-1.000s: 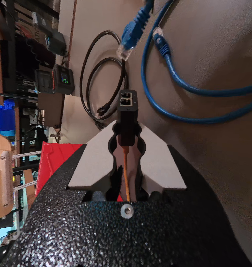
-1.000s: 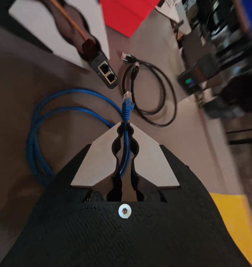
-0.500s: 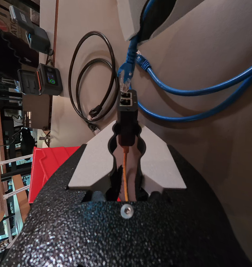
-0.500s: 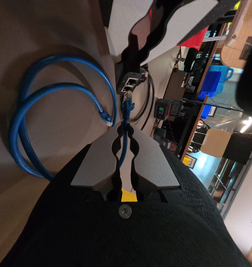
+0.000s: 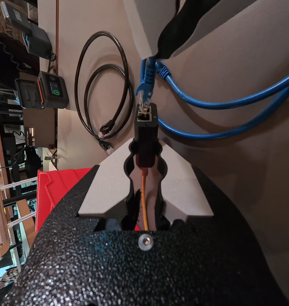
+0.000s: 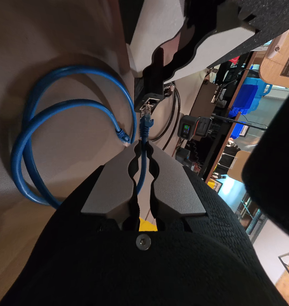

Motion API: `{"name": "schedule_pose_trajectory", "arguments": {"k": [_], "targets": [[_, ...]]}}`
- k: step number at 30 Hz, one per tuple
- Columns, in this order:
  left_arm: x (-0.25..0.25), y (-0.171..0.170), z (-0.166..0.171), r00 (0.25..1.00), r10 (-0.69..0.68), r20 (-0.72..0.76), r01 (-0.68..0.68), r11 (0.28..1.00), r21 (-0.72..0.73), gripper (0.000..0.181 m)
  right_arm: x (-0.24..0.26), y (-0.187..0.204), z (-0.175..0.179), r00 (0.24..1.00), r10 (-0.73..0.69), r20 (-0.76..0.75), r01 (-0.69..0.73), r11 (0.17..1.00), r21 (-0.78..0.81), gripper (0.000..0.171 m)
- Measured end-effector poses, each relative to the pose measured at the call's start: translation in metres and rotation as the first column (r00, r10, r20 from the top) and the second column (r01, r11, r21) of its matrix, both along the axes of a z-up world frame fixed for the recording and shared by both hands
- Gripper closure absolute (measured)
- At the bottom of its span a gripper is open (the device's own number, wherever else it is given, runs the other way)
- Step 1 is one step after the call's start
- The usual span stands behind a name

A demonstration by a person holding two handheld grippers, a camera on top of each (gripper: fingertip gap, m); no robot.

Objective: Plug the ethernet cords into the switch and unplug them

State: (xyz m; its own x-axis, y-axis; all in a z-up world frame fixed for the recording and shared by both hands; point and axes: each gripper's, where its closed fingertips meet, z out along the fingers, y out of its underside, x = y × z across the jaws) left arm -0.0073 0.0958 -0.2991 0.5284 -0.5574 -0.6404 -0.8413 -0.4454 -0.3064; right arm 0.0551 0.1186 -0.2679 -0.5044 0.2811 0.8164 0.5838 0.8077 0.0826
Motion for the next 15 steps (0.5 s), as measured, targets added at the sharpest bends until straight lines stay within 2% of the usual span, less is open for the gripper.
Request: {"name": "schedule_pose_trajectory", "arguments": {"k": [9,15], "targets": [[0.0,-0.0004,-0.0015,1.0,-0.01,-0.022,0.01,1.0,-0.009,0.16,-0.0014,-0.0028,-0.0026,1.0,0.008,0.011,-0.008,1.0,-0.018,0.167],[0.0005,-0.003,-0.0046,0.997,-0.071,-0.018,0.07,0.997,-0.035,0.16,-0.0069,-0.0055,-0.0087,0.99,0.13,-0.044,-0.129,0.991,0.028,0.167]]}}
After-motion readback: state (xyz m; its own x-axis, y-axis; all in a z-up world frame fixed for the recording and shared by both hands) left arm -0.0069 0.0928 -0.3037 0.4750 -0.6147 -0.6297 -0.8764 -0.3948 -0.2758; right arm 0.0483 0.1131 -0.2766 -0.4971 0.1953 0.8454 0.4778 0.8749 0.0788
